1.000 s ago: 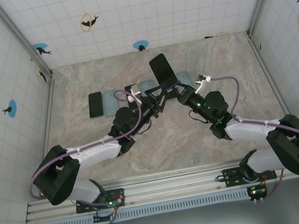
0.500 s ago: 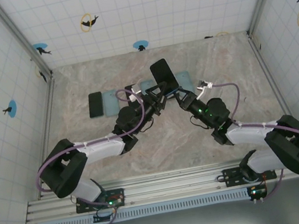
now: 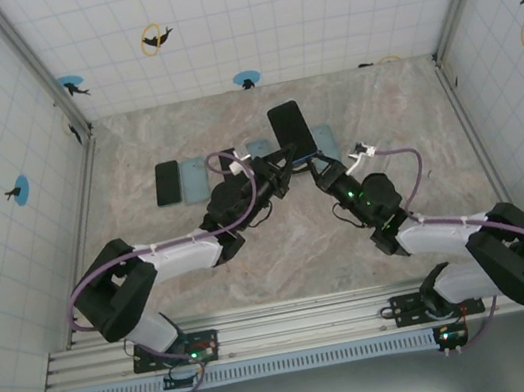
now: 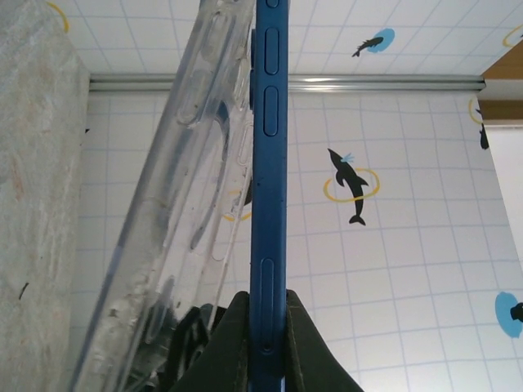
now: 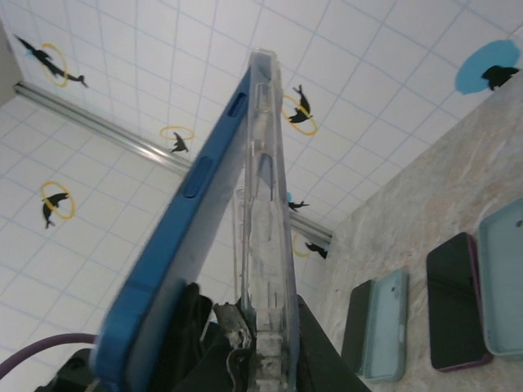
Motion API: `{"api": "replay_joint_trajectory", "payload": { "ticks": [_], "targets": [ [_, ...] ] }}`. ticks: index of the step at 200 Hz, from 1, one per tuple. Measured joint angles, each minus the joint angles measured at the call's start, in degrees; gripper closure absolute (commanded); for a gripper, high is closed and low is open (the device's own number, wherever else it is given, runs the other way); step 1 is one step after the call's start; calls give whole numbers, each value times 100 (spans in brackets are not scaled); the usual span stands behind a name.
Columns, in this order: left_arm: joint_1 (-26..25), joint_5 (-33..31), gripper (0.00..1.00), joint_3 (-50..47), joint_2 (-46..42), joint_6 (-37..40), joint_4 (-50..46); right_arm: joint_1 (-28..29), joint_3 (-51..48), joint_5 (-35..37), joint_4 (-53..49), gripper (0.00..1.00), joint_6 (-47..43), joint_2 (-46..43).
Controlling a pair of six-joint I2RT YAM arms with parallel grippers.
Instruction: Take the phone out of the phone case
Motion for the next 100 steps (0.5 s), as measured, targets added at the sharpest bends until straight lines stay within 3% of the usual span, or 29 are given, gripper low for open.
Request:
{"api": "replay_joint_trajectory", "payload": {
  "ticks": [49,100],
  "targets": [
    [-76,254,99,330,87,11,-254,-481,4,542,-1263,100,-319,-446],
    [-96,470,99,1128,820,4,-214,-1921,4,693,-2767,100,-966,-820]
  ]
}}
